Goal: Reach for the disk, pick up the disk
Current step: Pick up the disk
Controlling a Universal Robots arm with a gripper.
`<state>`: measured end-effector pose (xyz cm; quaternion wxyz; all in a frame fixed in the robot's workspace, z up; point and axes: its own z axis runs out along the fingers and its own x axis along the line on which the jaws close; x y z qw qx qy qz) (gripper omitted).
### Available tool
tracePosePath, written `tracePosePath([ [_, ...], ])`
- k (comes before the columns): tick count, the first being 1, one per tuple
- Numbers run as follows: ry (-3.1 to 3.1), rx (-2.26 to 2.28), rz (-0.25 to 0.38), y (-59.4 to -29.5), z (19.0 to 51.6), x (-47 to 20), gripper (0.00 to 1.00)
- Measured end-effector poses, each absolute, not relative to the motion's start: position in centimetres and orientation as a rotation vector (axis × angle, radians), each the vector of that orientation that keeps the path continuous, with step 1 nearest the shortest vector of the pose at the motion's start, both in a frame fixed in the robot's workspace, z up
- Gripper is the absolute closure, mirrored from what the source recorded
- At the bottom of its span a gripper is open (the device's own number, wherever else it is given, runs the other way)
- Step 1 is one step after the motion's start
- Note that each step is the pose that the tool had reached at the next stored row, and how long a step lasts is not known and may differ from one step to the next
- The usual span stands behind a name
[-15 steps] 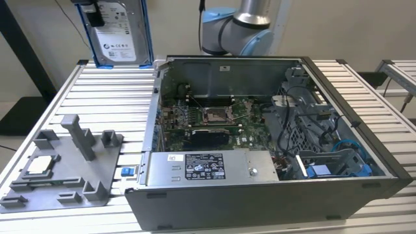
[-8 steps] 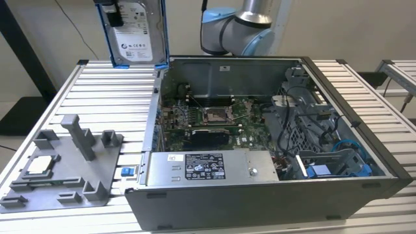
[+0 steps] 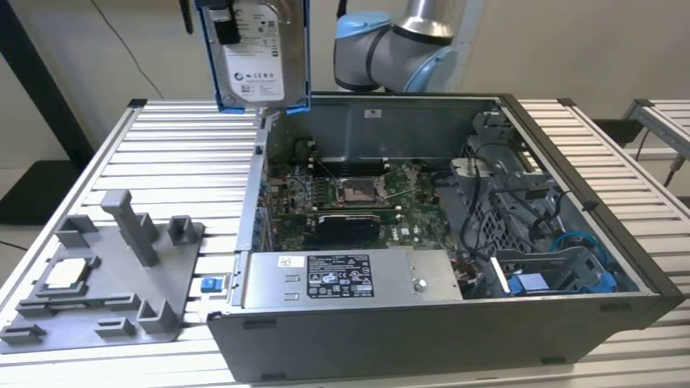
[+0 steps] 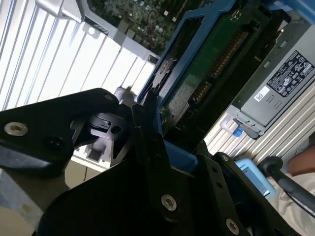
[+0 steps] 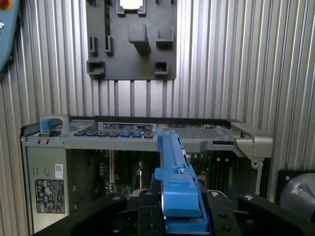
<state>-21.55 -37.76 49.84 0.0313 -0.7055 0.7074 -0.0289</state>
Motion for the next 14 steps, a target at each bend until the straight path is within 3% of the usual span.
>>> tracePosePath([
  [14,2.18,-2.174,-0.088,-37.8,49.8,-15.2,1.0],
])
